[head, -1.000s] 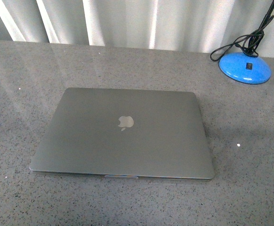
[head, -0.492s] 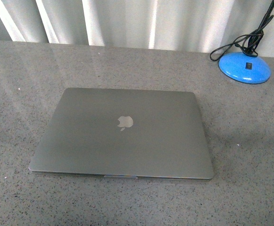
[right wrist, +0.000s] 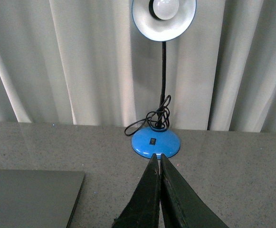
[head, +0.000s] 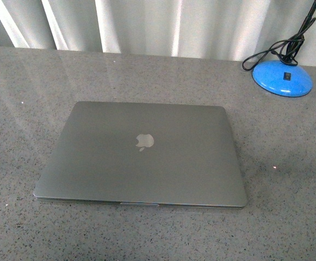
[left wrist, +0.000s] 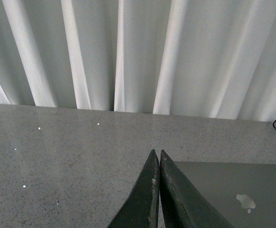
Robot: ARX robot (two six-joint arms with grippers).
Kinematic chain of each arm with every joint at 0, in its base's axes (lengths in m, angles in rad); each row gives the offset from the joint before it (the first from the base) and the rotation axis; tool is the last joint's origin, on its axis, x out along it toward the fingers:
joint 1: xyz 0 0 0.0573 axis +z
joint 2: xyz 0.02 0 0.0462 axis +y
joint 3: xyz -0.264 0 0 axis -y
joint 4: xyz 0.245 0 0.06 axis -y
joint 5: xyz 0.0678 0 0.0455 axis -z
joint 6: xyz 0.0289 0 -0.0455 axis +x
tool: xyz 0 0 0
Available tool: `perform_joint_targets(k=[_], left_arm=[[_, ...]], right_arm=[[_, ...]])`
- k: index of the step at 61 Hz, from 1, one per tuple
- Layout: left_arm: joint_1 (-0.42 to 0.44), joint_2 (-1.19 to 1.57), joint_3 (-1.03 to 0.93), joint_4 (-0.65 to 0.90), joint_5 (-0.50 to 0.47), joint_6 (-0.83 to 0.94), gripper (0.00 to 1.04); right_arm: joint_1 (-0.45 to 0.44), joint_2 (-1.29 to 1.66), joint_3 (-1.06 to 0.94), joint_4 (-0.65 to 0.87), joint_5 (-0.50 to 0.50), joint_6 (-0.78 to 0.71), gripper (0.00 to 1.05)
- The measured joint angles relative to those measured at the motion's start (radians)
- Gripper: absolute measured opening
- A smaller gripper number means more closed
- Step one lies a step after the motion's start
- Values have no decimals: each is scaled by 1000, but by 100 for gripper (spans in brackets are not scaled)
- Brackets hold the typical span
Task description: Close laptop
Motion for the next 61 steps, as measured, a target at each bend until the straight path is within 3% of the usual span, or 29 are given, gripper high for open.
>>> perform_joint_targets(k=[19, 22, 25, 40, 59, 61], left_arm=[[0, -85, 0, -85, 0, 0, 4], [0, -99, 0, -100, 0, 0, 4], [0, -181, 0, -211, 0, 0, 4], [0, -264, 0, -271, 0, 0, 4], [0, -264, 0, -271, 0, 0, 58], [0, -264, 0, -271, 0, 0, 68]], right_arm=[[0, -82, 0, -81, 0, 0, 1], [0, -146, 1, -169, 0, 0, 1], [0, -218, 0, -249, 0, 1, 1], [0, -252, 0, -258, 0, 7, 1], [0, -253, 0, -258, 0, 7, 54], [0, -253, 0, -258, 0, 7, 63]])
